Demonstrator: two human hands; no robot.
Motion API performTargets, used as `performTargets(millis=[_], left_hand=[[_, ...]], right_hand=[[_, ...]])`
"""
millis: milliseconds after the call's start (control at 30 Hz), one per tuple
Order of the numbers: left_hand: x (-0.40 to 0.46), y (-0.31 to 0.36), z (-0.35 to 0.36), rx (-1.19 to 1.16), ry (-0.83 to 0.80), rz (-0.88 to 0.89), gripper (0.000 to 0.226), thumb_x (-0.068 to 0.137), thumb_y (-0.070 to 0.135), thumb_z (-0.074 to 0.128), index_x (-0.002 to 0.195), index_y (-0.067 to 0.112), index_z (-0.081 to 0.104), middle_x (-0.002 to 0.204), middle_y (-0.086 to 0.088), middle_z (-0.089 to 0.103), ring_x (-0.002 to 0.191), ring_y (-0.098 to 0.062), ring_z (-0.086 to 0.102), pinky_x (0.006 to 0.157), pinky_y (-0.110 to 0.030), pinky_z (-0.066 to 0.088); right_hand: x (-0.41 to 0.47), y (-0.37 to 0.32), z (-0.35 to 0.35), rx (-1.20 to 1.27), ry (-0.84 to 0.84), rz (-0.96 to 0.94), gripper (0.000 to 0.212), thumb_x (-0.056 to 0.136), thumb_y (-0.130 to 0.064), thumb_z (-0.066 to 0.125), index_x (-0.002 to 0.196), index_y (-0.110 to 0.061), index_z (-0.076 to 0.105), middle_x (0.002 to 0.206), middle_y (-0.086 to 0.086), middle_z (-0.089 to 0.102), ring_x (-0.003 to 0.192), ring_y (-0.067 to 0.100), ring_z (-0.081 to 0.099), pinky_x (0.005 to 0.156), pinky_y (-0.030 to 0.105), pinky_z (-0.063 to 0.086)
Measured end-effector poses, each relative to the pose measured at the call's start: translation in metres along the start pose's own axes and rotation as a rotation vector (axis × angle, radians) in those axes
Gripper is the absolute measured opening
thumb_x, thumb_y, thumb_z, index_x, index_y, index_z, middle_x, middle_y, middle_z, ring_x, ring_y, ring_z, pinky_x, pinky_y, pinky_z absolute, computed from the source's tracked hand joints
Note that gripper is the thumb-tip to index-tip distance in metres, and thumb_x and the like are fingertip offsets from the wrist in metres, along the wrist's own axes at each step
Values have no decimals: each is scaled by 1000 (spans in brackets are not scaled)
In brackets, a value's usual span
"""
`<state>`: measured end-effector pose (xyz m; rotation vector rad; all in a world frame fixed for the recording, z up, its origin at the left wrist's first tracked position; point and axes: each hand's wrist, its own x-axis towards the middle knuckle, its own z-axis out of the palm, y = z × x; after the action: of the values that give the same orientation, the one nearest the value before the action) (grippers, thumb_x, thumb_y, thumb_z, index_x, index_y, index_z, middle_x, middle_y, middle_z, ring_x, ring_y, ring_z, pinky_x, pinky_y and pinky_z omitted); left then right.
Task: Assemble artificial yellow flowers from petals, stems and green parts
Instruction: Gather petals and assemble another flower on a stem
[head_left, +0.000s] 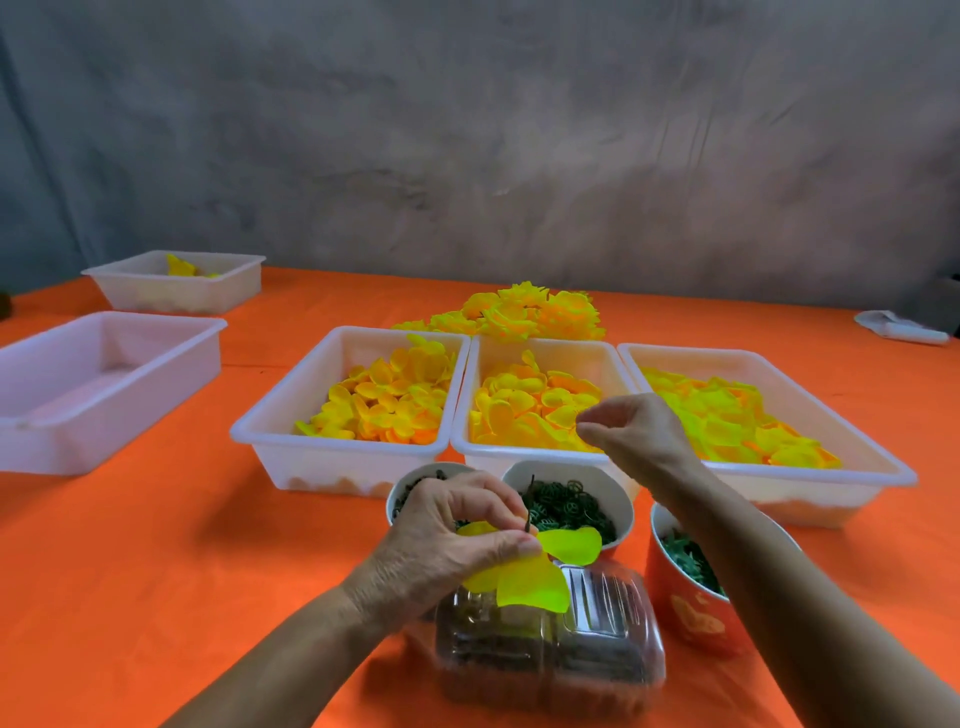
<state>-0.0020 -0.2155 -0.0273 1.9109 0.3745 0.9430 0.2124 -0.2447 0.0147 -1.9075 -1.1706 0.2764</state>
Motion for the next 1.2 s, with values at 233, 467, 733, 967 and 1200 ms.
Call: performTargets(millis=[233, 467, 733, 967, 1200], left_hand=[[-1, 3, -1, -43, -4, -52, 11, 66, 19, 81, 61, 26, 73, 80, 1, 70, 78, -11, 67, 76, -24, 52], [-2, 4, 0, -64, 1, -78, 10, 64, 26, 82, 61, 26, 72, 79, 3, 70, 78, -12, 66, 76, -27, 52], [-1, 4, -1, -60, 6, -89, 11, 65, 23, 81, 60, 26, 72, 80, -1, 71, 78, -13, 66, 78, -29, 53], [0, 7, 0, -99, -2, -99, 12, 63, 22, 82, 58, 25, 71, 78, -2, 70, 76, -14, 65, 75, -28, 52], [-1, 3, 0, -124, 4, -98, 12, 63, 22, 81, 59, 24, 71, 78, -2, 70, 76, -15, 66, 76, -29, 53]], right_hand=[[57, 32, 30, -391, -125, 60, 47, 76, -22, 77, 120, -14, 64, 130, 6, 60, 122, 22, 53, 97, 31, 42], [79, 28, 48, -531, -259, 98, 47, 73, -21, 79, 117, -14, 66, 124, 9, 62, 113, 26, 58, 91, 36, 50], [73, 31, 50, -332, -45, 95, 14, 82, -19, 70, 91, -9, 74, 100, 15, 71, 92, 29, 64, 66, 28, 39], [84, 17, 59, -510, -357, 83, 50, 72, -22, 80, 118, -13, 63, 122, 9, 59, 111, 25, 57, 83, 29, 47], [85, 29, 57, -159, -85, 152, 29, 78, -11, 75, 60, -1, 54, 62, 21, 46, 58, 25, 44, 55, 29, 25]])
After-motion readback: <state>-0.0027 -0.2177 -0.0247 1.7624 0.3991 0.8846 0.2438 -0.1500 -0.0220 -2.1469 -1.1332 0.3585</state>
